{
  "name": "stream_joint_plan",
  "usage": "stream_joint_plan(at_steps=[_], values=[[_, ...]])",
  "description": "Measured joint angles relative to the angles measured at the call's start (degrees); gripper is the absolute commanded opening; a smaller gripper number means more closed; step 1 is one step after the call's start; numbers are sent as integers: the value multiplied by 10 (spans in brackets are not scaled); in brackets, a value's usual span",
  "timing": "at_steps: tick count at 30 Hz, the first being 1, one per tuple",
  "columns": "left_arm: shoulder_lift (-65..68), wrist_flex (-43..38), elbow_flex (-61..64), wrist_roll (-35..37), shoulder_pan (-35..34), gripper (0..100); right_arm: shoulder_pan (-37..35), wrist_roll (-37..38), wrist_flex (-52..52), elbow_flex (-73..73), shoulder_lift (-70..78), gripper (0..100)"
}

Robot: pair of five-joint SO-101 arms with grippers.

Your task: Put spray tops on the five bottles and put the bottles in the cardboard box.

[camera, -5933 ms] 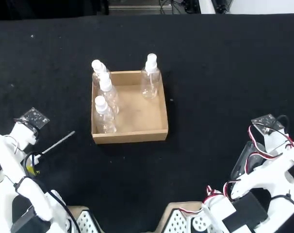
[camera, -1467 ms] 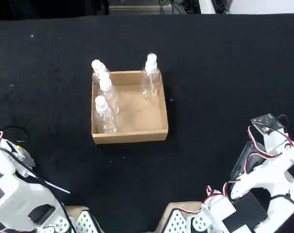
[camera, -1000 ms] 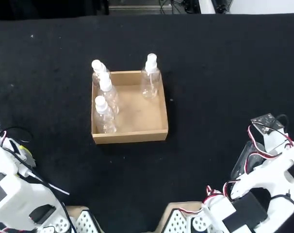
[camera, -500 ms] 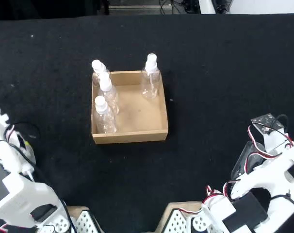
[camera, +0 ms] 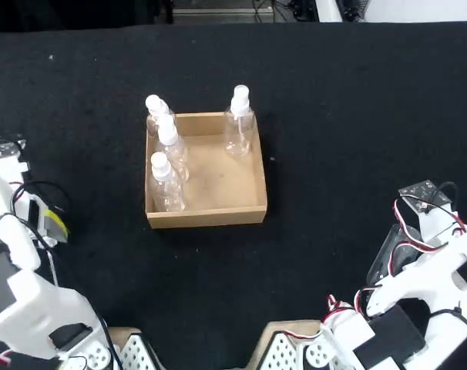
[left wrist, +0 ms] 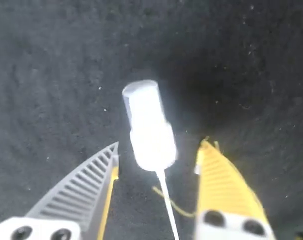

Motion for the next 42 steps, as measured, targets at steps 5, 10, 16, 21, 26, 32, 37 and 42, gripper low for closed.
stream_joint_plan(at_steps=[5,10,16,21,26,32,37,42], values=[[32,0,-7,-11,0,261,0,0,0,0,0,248],[42,-11,-9,-1,0,260,0,0,0,0,0,248],[46,-12,-16,62,1,216,0,0,0,0,0,248],[48,-17,-12,69,18,105,0,0,0,0,0,248],[48,-13,-5,72,41,48,0,0,0,0,0,248],[39,-12,-5,73,42,32,0,0,0,0,0,248],[-28,10,-5,70,42,36,-12,0,25,-32,0,248],[-108,55,10,64,50,36,-23,0,90,-107,0,248]])
